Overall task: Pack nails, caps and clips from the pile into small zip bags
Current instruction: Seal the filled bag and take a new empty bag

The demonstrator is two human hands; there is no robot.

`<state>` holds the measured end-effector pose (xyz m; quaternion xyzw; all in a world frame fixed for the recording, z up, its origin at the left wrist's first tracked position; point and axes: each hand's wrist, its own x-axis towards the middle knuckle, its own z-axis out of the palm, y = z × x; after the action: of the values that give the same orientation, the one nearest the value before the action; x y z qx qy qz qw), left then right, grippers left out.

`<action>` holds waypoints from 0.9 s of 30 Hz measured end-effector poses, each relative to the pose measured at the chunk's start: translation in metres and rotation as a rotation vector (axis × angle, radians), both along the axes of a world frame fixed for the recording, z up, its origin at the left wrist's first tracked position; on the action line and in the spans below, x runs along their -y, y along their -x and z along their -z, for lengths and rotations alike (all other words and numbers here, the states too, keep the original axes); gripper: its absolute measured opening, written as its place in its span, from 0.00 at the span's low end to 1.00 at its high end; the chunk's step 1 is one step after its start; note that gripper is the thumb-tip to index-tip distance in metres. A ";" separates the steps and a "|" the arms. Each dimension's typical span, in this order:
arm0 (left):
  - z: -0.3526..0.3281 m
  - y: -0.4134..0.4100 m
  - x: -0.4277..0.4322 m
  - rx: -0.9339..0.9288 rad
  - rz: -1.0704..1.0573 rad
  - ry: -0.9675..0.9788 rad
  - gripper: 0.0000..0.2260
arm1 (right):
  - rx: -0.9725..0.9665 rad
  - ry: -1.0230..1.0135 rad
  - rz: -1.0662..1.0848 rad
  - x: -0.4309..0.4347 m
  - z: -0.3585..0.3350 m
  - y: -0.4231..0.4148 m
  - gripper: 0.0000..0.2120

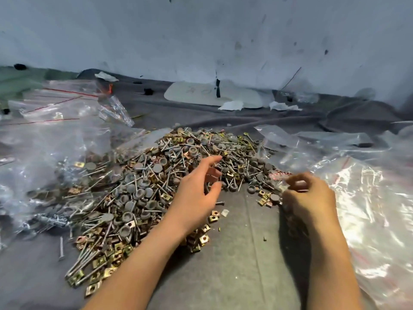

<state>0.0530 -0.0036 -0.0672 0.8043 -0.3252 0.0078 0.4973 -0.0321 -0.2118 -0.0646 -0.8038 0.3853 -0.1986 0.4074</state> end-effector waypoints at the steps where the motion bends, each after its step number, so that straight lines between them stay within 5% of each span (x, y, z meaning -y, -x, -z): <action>1: 0.001 0.001 -0.001 -0.010 0.022 -0.010 0.21 | -0.011 -0.003 -0.027 0.000 0.000 0.001 0.18; 5: 0.002 0.002 -0.001 0.025 0.034 0.027 0.21 | -0.108 0.008 -0.100 0.001 0.001 0.004 0.30; 10: 0.005 0.005 -0.004 0.032 0.030 0.046 0.21 | -0.180 0.039 -0.052 0.002 0.001 0.003 0.22; 21: 0.006 0.013 -0.002 -0.019 0.147 0.042 0.20 | -0.409 0.099 0.018 -0.007 -0.008 0.007 0.25; 27: 0.008 0.013 -0.002 -0.012 0.167 0.046 0.19 | -0.285 0.046 0.102 0.000 -0.011 0.014 0.11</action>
<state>0.0399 -0.0018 -0.0749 0.7628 -0.3880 -0.0310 0.5163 -0.0462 -0.2115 -0.0533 -0.8123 0.4750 -0.1118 0.3193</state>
